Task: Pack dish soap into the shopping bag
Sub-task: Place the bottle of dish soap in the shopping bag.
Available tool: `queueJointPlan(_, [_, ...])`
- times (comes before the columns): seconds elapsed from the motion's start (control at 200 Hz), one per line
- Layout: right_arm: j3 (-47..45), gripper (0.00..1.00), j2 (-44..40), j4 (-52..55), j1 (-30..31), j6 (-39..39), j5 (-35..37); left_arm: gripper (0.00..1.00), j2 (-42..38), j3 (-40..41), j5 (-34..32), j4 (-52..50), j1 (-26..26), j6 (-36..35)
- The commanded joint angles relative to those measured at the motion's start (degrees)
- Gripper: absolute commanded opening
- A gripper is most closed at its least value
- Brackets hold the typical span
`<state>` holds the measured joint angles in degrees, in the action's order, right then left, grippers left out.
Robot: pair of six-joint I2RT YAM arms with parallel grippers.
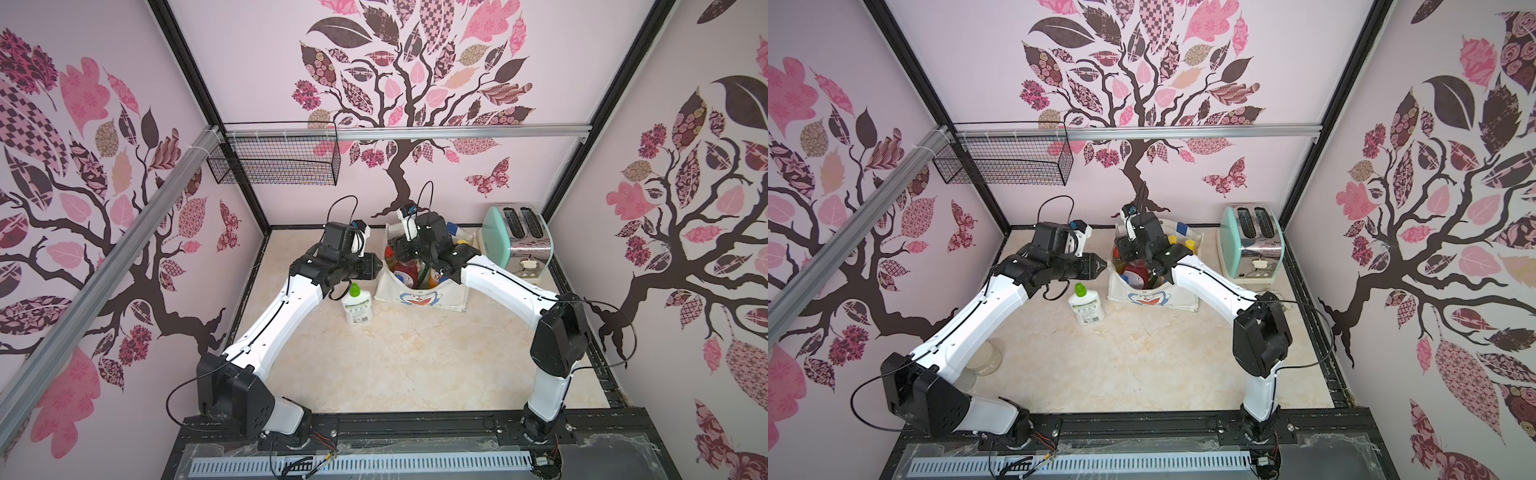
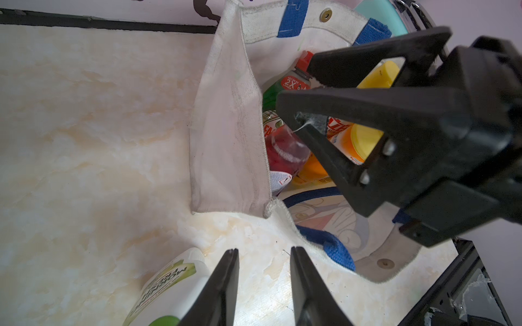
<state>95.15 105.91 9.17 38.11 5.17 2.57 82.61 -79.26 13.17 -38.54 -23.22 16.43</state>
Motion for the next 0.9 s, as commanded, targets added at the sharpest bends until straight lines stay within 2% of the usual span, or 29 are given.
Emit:
queueJointPlan(0.0, [2.8, 0.66, -1.6, 3.6, 0.2, -1.0, 0.7, 0.36, 0.4, -0.5, 0.4, -0.1, 0.3, -0.8])
queueJointPlan(0.255, [8.8, 0.69, -0.8, 9.7, 0.1, -1.7, 1.0, 0.36, 0.6, -0.7, 0.7, 0.0, 0.3, -0.7])
queueJointPlan(0.535, [10.4, 0.70, -5.4, 15.5, -0.4, -0.4, 3.5, 0.37, 0.3, -2.7, 0.4, -1.1, 0.3, -1.7])
queueJointPlan(0.765, [7.7, 0.70, -10.4, 19.1, -2.9, 1.0, 3.9, 0.46, 0.0, -6.2, 1.0, -2.3, 0.2, -2.9])
queueJointPlan(0.895, [7.0, 0.71, -13.7, 21.5, -3.6, 0.6, 5.7, 0.54, 2.7, -14.3, 2.6, -6.0, -0.2, -5.1])
